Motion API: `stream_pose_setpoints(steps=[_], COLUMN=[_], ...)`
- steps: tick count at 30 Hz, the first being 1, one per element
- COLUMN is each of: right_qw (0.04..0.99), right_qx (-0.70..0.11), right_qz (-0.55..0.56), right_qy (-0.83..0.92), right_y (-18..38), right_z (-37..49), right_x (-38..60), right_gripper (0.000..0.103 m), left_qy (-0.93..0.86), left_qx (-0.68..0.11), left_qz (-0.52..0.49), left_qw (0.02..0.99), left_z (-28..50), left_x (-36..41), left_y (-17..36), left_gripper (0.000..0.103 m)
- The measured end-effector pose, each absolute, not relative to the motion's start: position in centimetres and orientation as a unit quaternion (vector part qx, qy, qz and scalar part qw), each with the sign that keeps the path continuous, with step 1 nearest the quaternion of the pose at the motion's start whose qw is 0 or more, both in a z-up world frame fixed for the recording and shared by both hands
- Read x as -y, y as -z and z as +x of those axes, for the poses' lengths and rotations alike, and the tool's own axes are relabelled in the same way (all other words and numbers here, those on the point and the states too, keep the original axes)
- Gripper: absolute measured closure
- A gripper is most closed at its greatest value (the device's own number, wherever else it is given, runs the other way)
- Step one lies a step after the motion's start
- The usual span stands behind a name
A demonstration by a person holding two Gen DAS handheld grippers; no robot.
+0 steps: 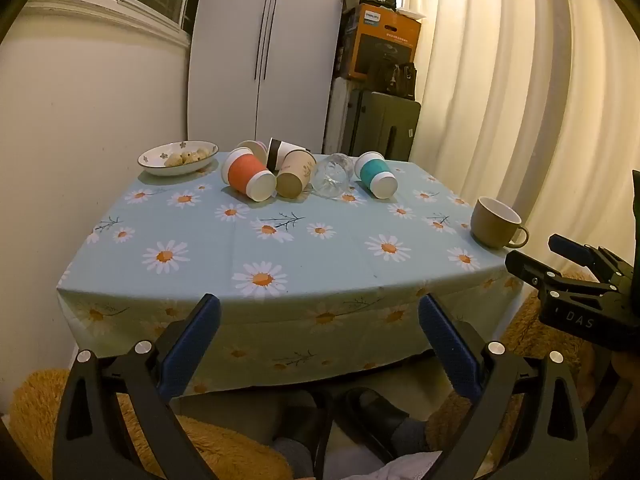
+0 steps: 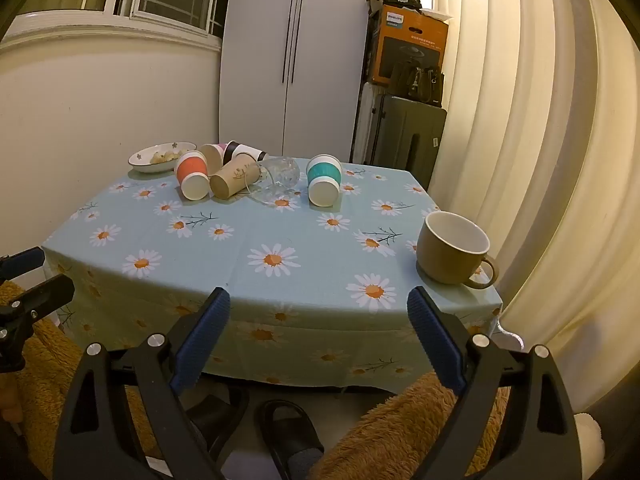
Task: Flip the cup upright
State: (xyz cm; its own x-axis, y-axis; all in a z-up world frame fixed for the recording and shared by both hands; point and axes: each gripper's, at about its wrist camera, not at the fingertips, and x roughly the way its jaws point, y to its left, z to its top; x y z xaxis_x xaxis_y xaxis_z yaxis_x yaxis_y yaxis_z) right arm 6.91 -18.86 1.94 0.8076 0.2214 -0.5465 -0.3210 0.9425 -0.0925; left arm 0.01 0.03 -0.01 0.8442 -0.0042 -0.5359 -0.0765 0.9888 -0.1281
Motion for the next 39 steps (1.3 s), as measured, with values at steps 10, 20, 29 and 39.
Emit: stream_pose_setpoints(steps=[10, 20, 29, 39], right_qw=[0.946, 0.947, 0.947, 0.946], right_qx=[-0.276, -0.273, -0.273, -0.274], right_qz=[-0.088, -0.087, -0.089, -0.091], right_qy=[-0.144, -0.144, -0.144, -0.144], right_y=[-1.86, -1.99, -1.98, -1.83], right_z=[6.95, 6.87, 6.89, 6.92], right_x=[18.91, 18.96, 19.07, 19.06], right_gripper=[0.014, 0.014, 0.014, 0.014], left_qy=[-0.018, -0.020, -0.018, -0.018], left_qx=[-0.280, -0.281, -0.280, -0.282], left_qz=[-0.070, -0.068, -0.069, -0.066], left_qw=[0.957, 0.957, 0.957, 0.957], left_z=[0.00, -0.08, -0.13, -0.01], left_x=[0.02, -0.17, -0.22, 0.14], left_y=[0.04, 0.33, 0.26, 0.44], left_gripper=[0.007, 0.007, 0.007, 0.007])
